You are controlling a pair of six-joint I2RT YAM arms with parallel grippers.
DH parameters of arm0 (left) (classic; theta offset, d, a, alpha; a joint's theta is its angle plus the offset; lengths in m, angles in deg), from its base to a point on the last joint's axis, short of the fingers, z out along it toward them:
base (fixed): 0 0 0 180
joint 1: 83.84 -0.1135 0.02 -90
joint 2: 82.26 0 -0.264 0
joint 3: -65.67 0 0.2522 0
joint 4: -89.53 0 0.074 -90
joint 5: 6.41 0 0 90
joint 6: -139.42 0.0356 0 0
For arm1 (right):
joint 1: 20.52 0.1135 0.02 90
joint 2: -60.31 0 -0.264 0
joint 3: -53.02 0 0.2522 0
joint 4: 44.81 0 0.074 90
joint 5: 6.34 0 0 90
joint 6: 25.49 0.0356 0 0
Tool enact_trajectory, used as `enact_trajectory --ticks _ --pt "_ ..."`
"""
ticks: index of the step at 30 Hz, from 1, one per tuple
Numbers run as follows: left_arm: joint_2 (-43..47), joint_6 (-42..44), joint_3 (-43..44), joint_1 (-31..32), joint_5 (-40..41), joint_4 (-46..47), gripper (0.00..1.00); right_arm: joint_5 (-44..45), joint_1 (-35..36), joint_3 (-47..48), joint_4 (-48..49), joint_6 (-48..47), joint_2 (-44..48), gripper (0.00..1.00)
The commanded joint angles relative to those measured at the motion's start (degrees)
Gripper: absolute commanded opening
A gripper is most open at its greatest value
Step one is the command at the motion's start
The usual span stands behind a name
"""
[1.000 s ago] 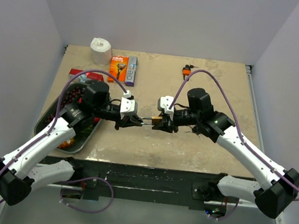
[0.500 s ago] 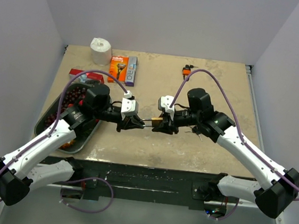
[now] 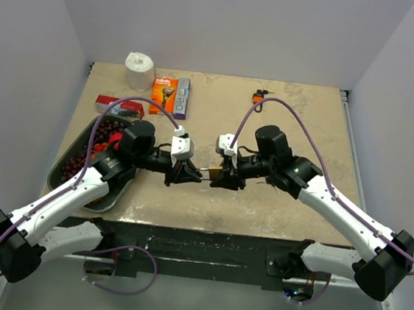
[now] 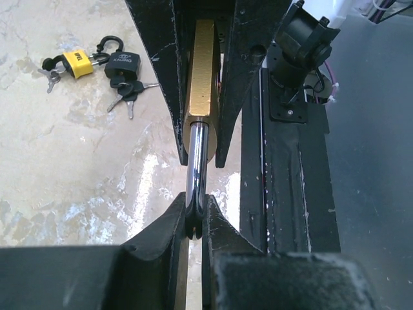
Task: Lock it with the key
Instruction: Lock the lock.
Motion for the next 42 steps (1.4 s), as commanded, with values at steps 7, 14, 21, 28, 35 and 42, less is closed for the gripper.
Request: enact_trajectory --ticks 7,14,21,28,35,42 --pt "2.6 1.1 -0.5 -2.1 -7.1 13.5 0.0 -5.4 3.0 1.5 14.5 -0.2 0.5 0.0" --pt "4.5 4.0 0.4 -7.2 -8.3 5.0 0.0 -5.7 -1.8 3.8 8.7 1.8 -0.3 0.69" --pt "4.0 8.3 0.2 -11.7 -11.4 0.2 0.0 -5.2 -7.3 6.8 -0.8 -3.9 0.8 0.73" --pt "4.0 10.6 0.4 -12.4 -12.6 -1.5 0.0 -4.4 -9.7 7.8 -8.2 -9.5 0.8 0.61" --pt "3.3 10.6 0.7 -12.4 -13.0 -0.8 0.0 -4.3 -9.6 8.1 -8.9 -10.9 0.4 0.46" --pt "2.6 10.3 0.3 -12.4 -12.6 -0.5 0.0 -5.1 -9.6 8.2 -7.3 -10.3 -0.1 0.39"
